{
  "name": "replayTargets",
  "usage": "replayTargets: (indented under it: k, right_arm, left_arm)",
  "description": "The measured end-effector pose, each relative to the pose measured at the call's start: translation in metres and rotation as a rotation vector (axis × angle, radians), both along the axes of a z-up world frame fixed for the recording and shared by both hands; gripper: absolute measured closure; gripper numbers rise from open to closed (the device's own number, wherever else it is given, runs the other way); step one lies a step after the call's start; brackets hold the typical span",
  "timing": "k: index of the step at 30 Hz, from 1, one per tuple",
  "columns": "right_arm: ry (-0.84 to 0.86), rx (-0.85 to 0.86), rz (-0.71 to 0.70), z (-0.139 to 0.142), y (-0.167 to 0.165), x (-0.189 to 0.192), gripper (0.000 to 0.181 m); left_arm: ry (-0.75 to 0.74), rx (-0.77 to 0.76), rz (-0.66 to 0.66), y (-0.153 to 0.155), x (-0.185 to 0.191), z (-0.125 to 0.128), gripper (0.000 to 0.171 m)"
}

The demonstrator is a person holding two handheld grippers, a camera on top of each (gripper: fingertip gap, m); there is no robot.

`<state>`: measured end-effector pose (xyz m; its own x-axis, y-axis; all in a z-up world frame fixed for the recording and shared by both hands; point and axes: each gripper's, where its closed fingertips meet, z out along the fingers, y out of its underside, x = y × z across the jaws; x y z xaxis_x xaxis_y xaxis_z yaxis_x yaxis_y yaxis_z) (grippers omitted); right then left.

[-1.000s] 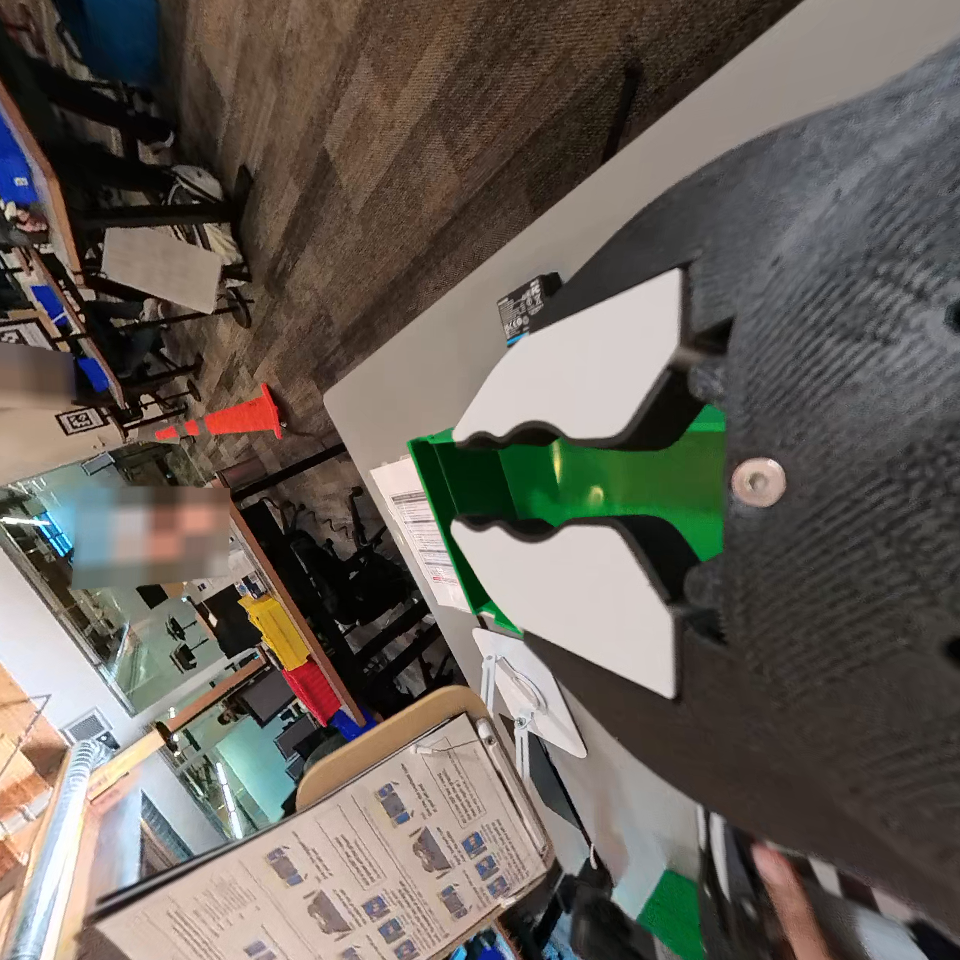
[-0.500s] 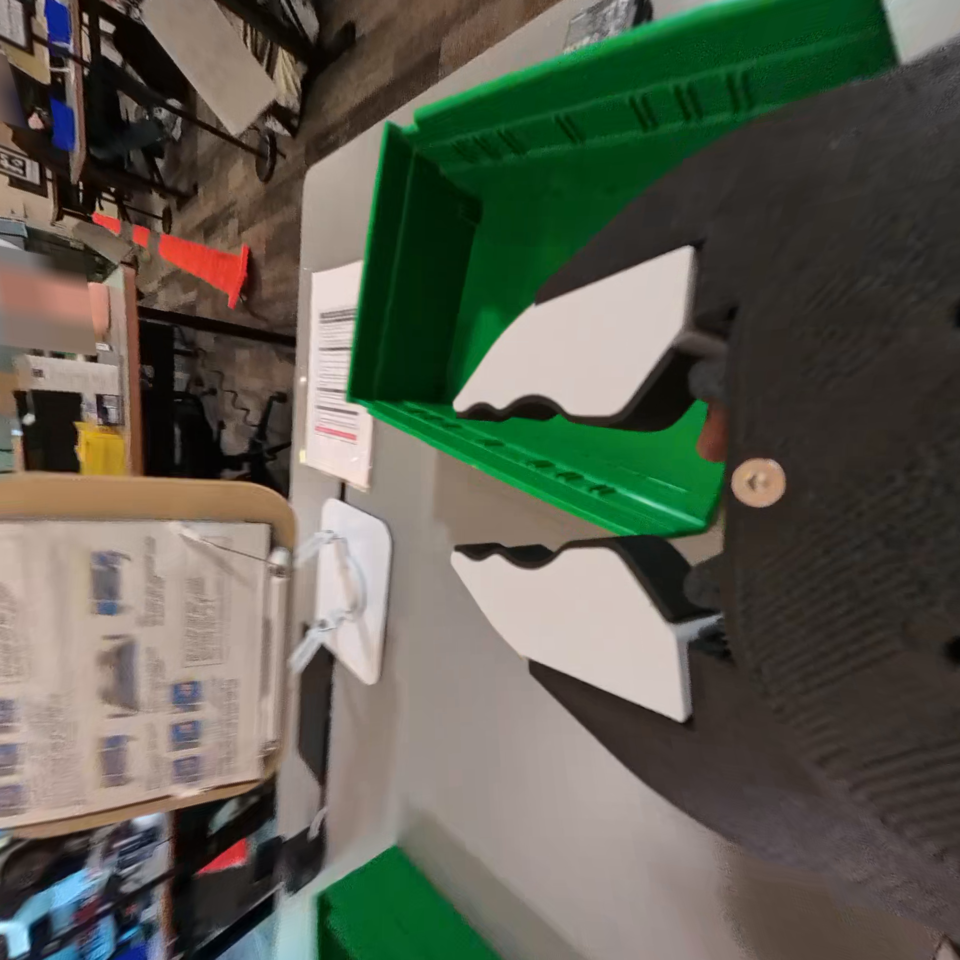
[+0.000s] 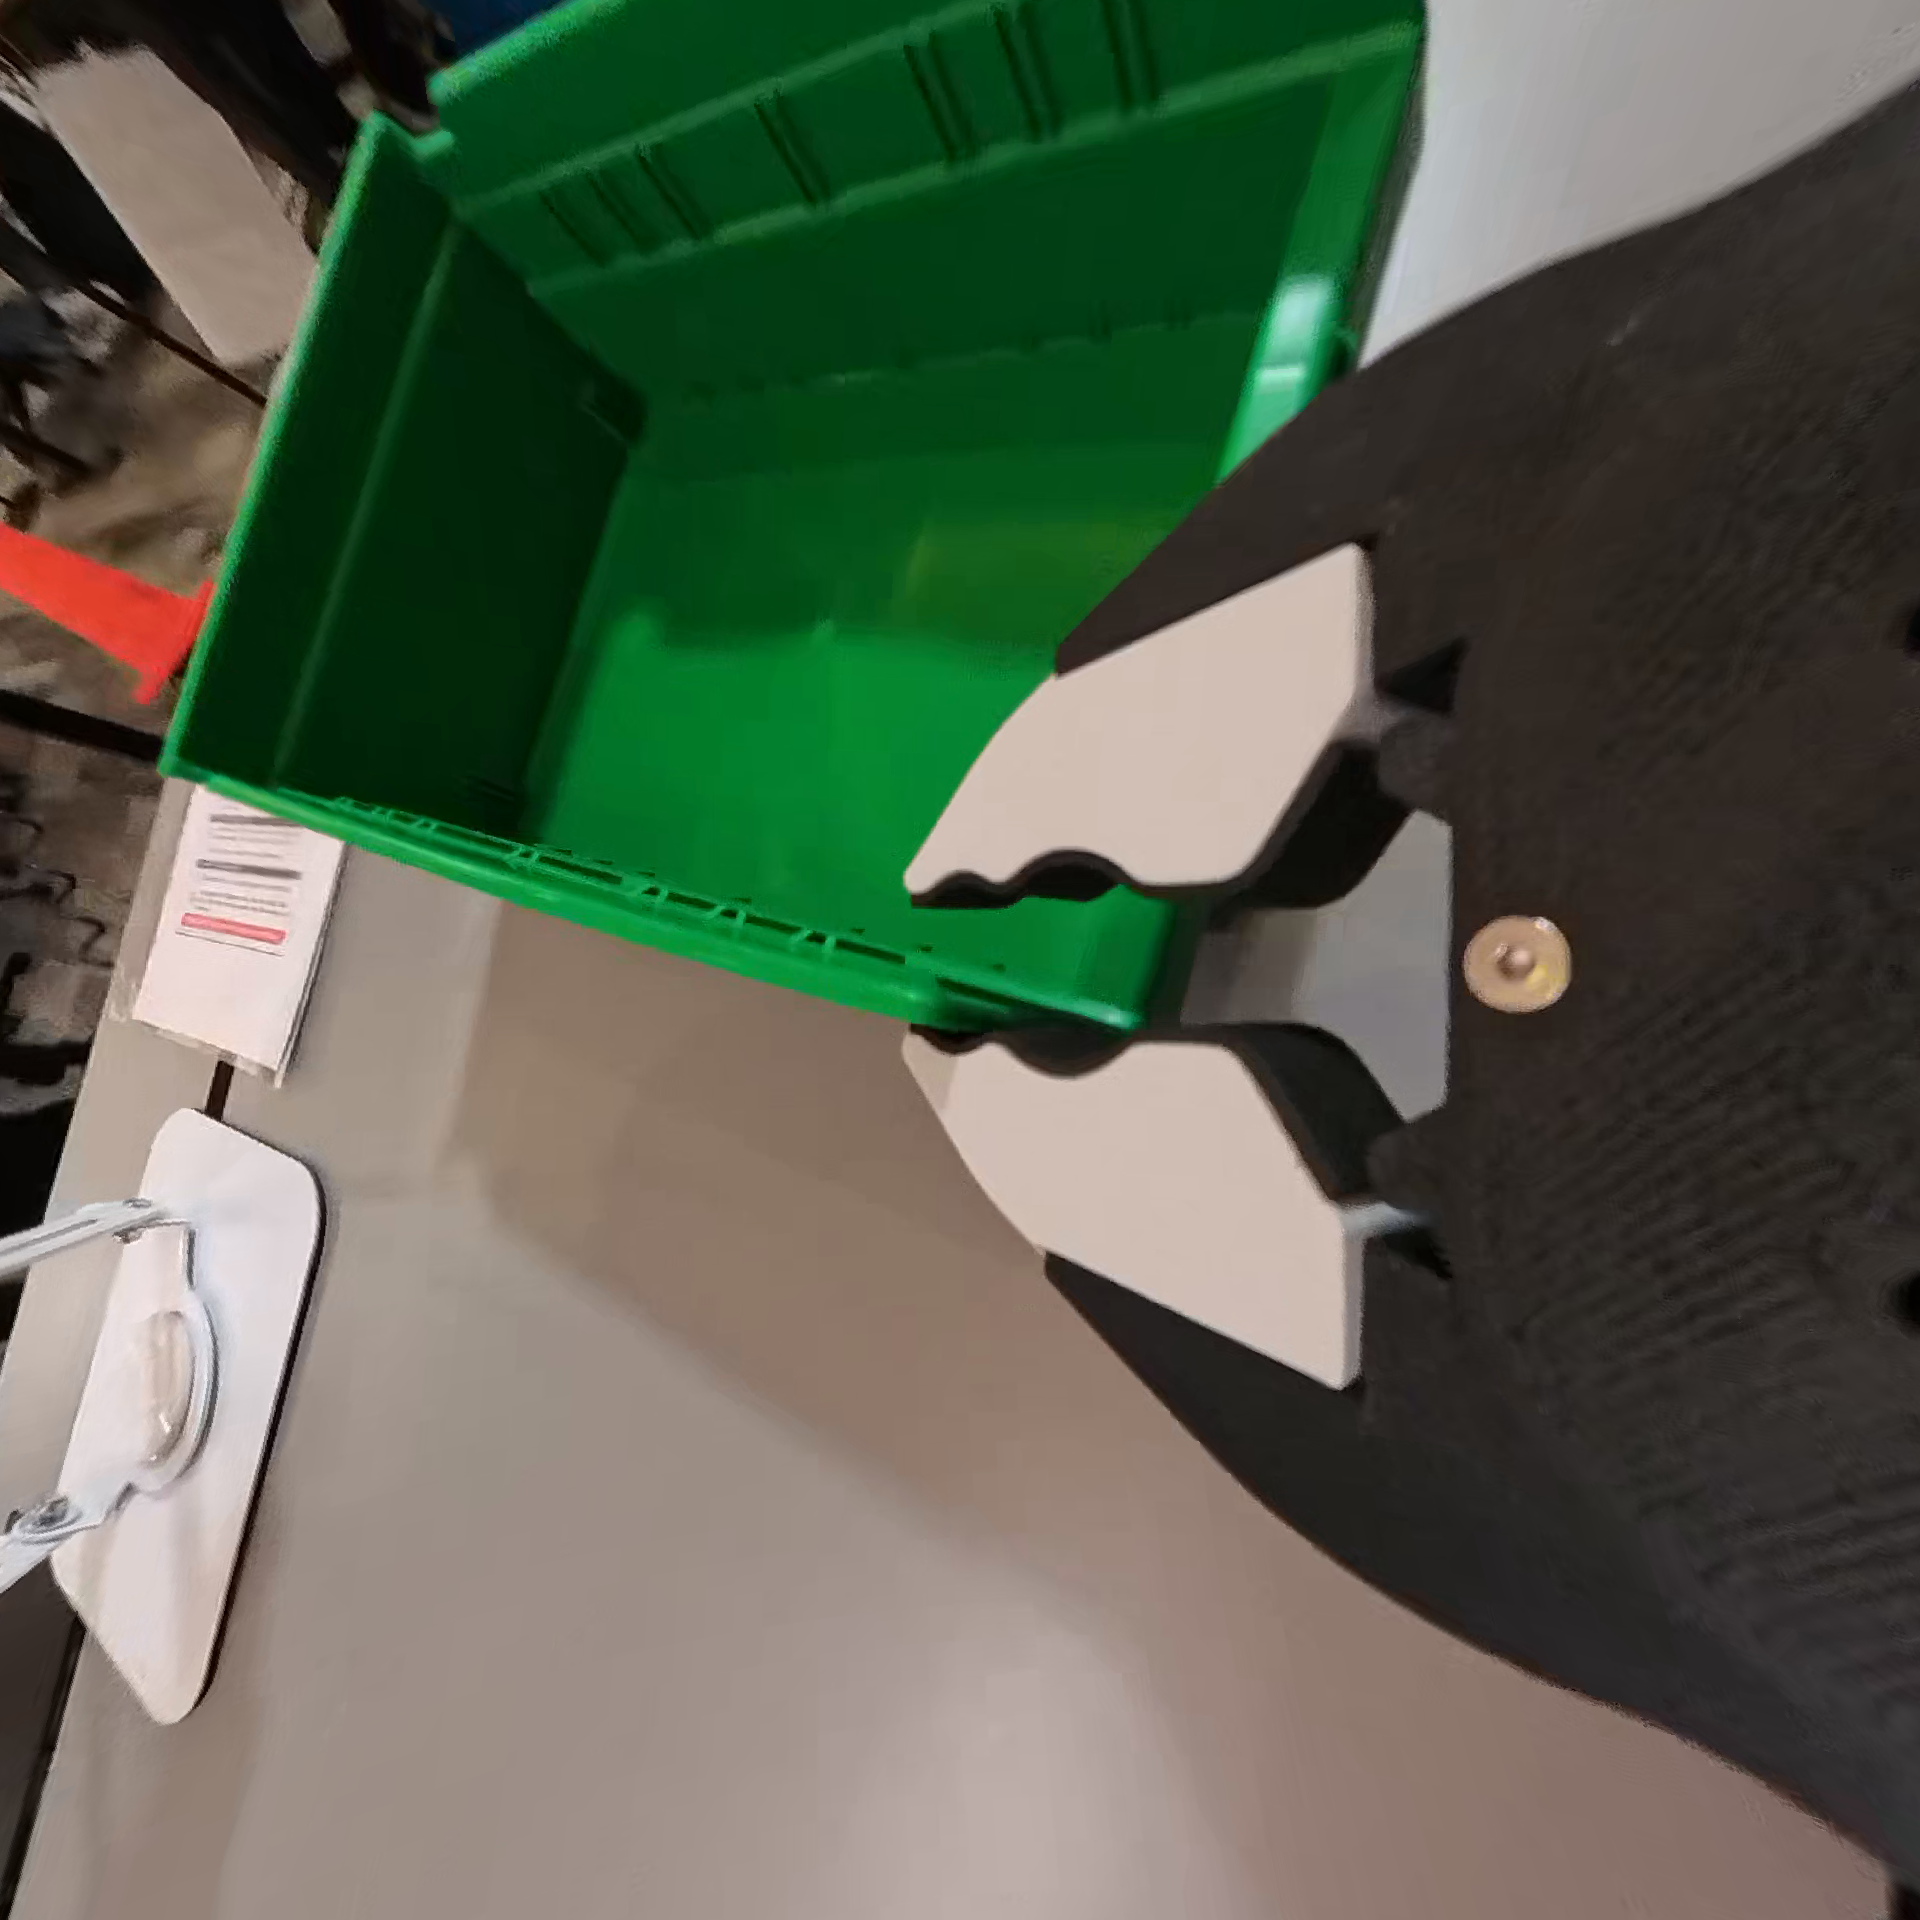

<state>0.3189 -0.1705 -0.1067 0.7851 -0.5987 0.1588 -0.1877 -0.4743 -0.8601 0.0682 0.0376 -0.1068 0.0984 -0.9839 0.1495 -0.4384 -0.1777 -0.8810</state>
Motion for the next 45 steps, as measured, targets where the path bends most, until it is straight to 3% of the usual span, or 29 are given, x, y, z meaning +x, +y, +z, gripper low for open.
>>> replayTargets:
  k: [3, 7, 11, 14, 17, 22, 27, 34, 37, 40, 45]
  right_arm:
    - [0.026, 0.017, -0.006, 0.000, -0.011, 0.003, 0.175]
    - [0.014, 0.018, -0.002, 0.000, -0.014, 0.005, 0.176]
    - [-0.034, 0.044, -0.003, 0.011, -0.013, 0.004, 0.158]
    - [-0.141, 0.201, 0.049, 0.050, -0.006, -0.006, 0.143]
    - [-0.211, 0.355, 0.087, 0.081, 0.001, -0.024, 0.140]
    - [-0.287, 0.363, 0.155, 0.089, 0.019, -0.045, 0.144]
    - [-0.144, 0.560, 0.309, 0.108, 0.048, -0.092, 0.149]
    - [-0.077, 0.451, 0.450, 0.078, 0.085, -0.125, 0.149]
    - [-0.040, 0.465, 0.447, 0.076, 0.084, -0.121, 0.150]
    - [0.033, 0.502, 0.432, 0.074, 0.082, -0.115, 0.150]
    - [0.180, 0.576, 0.410, 0.071, 0.083, -0.103, 0.151]
  left_arm:
    - [-0.022, 0.039, 0.032, 0.006, -0.001, 0.006, 0.141]
    - [-0.011, 0.025, 0.036, 0.004, -0.001, 0.003, 0.141]
    - [-0.005, 0.066, 0.056, 0.004, -0.002, 0.002, 0.141]
    - [-0.004, 0.123, 0.103, 0.010, -0.004, 0.005, 0.139]
    - [-0.017, 0.146, 0.261, 0.033, -0.013, 0.018, 0.138]
    - [-0.079, 0.280, 0.504, 0.083, -0.044, 0.048, 0.125]
    - [-0.041, 0.272, 0.643, 0.128, -0.071, 0.034, 0.121]
    - [0.077, 0.143, 0.647, 0.140, -0.078, -0.002, 0.130]
    - [0.061, 0.123, 0.649, 0.143, -0.081, 0.000, 0.138]
    - [0.060, 0.133, 0.664, 0.144, -0.086, 0.001, 0.159]
    - [0.092, 0.176, 0.711, 0.151, -0.103, 0.001, 0.166]
